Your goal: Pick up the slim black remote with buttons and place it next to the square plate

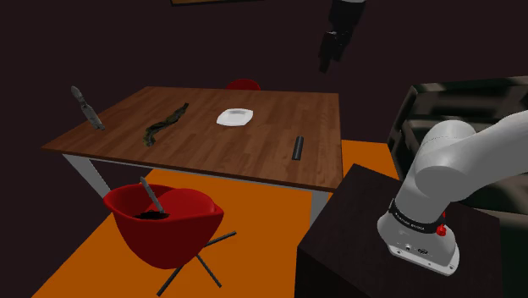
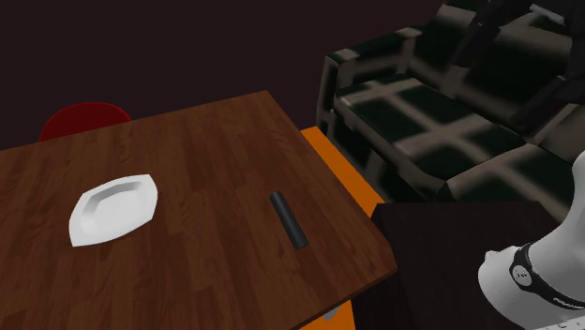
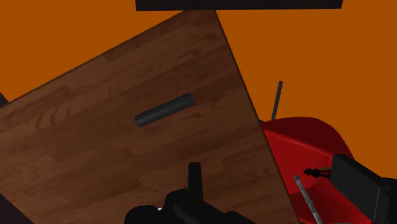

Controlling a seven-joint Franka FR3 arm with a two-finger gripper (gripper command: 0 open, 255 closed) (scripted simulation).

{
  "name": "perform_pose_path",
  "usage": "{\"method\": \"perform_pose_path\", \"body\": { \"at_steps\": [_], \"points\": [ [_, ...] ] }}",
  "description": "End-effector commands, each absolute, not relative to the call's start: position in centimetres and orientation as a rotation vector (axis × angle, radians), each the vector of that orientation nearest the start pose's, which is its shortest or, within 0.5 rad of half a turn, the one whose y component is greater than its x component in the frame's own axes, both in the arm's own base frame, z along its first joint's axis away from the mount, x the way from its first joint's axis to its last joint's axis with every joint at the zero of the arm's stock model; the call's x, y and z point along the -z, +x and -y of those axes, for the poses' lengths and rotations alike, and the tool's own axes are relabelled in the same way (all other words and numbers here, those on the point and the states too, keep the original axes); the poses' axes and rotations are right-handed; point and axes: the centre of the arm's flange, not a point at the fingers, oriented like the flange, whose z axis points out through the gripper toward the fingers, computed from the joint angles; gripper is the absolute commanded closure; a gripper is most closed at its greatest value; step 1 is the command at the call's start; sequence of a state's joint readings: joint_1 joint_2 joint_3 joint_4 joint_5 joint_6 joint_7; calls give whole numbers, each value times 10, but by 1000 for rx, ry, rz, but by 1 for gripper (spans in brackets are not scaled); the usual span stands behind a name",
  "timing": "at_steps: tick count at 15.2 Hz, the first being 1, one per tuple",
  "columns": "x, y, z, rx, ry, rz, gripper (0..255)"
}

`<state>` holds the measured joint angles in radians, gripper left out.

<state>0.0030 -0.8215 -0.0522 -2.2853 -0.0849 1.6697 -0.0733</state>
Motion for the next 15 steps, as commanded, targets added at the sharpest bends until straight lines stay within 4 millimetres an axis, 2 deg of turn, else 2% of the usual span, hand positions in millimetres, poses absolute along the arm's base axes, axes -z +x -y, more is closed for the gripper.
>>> {"method": "perform_pose_path", "body": {
  "at_steps": [1, 15],
  "points": [
    [-645, 305, 30, 323, -3182, 58, 0],
    [-490, 405, 71, 233, -3071, -665, 0]
  ]
}}
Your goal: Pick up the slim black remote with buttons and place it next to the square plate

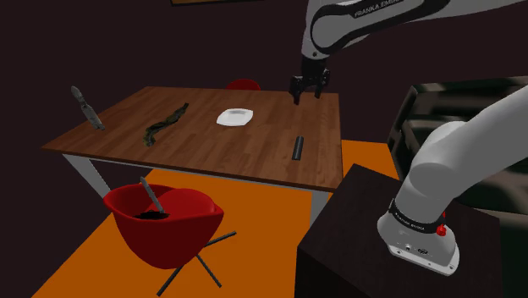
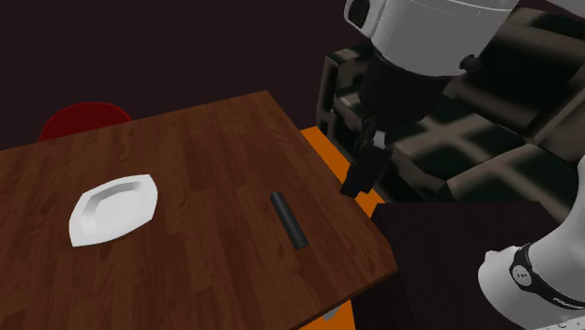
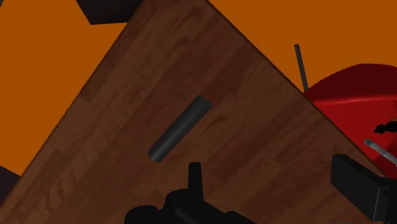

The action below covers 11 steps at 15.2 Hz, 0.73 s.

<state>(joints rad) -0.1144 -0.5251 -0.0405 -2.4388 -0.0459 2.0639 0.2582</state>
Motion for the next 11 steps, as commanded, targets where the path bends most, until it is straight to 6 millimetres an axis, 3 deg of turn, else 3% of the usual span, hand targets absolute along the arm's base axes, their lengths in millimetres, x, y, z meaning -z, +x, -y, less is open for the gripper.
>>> {"method": "perform_pose_path", "body": {
  "at_steps": [1, 11],
  "points": [
    [-479, 411, 76, 226, -3057, -715, 0],
    [-364, 463, 122, 155, -2870, -1195, 0]
  ]
}}
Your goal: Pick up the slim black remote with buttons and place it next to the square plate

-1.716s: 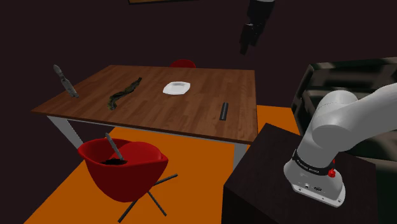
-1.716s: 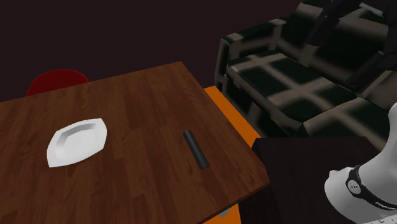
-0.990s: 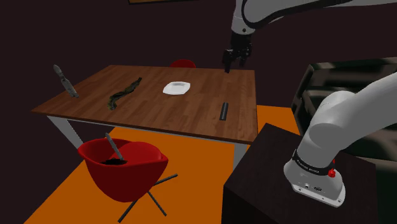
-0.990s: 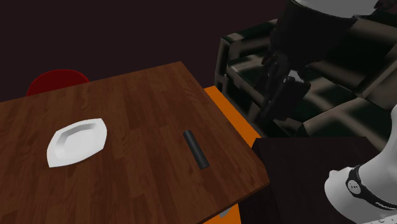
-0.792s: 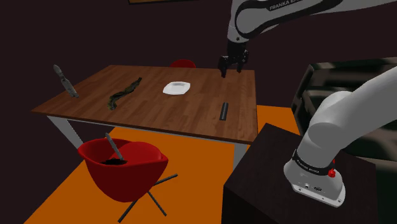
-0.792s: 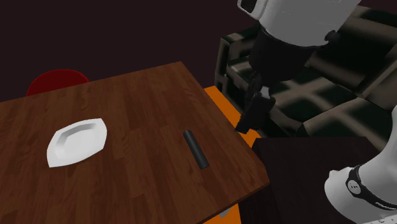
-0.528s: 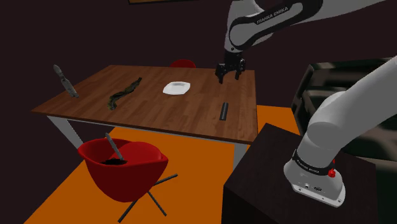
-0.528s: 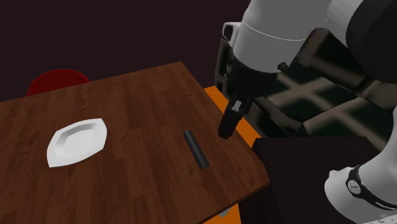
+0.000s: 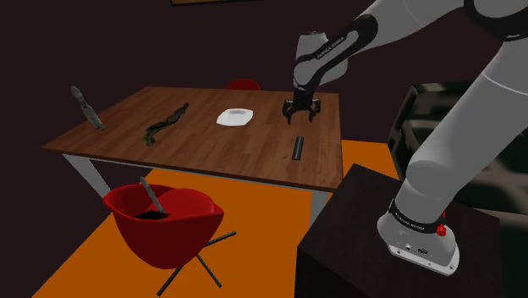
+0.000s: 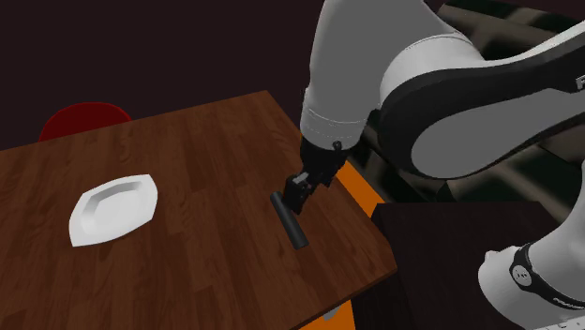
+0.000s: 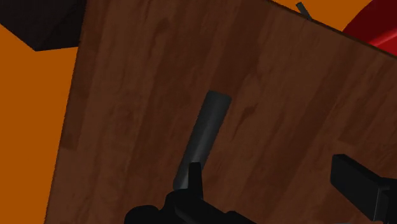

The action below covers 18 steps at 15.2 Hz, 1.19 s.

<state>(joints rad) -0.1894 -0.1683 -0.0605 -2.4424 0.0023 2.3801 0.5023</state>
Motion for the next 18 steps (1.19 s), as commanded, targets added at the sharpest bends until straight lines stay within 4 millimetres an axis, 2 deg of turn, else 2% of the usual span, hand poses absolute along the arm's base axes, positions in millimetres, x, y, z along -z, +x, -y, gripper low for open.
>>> {"method": "perform_pose_path", "body": {
  "at_steps": [1, 13, 14, 18],
  "points": [
    [-352, 467, 127, 148, -2848, -1241, 0],
    [-207, 500, 190, 59, -2518, -1754, 0],
    [-207, 500, 190, 59, -2518, -1754, 0],
    [-186, 502, 189, 59, -2518, -1754, 0]
  ]
}}
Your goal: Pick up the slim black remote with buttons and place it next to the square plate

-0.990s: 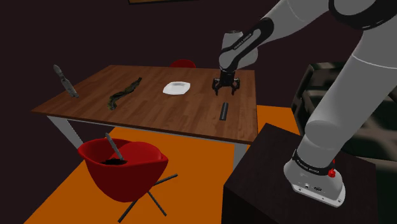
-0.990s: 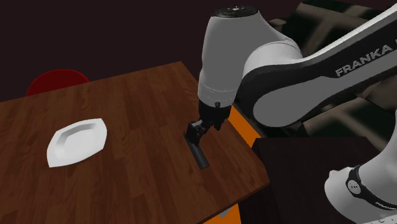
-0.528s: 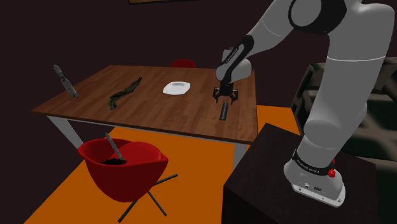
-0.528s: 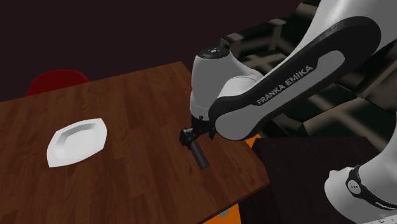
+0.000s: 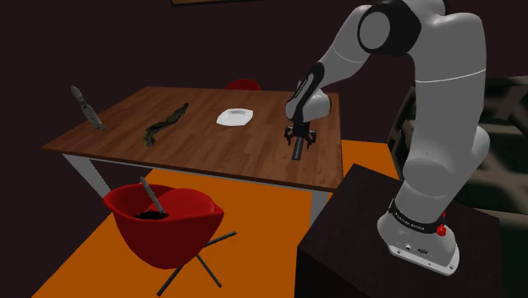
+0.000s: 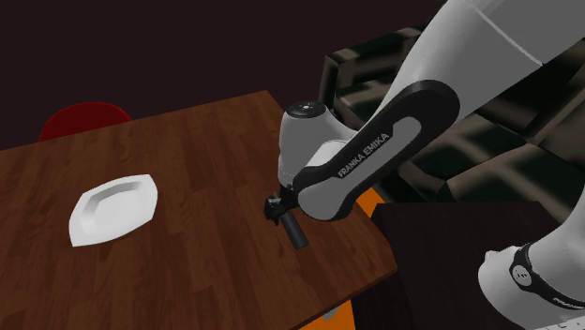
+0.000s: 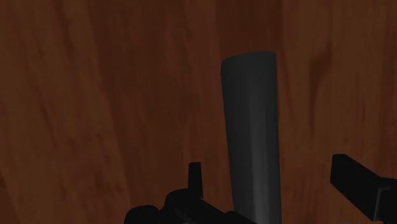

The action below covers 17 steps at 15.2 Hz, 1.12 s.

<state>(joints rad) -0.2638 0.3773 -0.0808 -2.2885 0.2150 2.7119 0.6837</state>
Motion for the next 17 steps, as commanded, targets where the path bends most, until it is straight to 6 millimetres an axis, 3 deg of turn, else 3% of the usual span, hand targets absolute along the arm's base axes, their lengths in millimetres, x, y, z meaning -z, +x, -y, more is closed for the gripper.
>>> {"method": "perform_pose_path", "body": {
  "at_steps": [1, 3, 11, 12, 17],
  "points": [
    [-181, 502, 189, 59, -2518, -1754, 0],
    [-167, 503, 188, 59, -2518, -1754, 0],
    [-167, 503, 188, 59, -2518, -1754, 0],
    [-167, 503, 188, 59, -2518, -1754, 255],
    [-167, 503, 187, 59, -2518, -1754, 255]
  ]
}}
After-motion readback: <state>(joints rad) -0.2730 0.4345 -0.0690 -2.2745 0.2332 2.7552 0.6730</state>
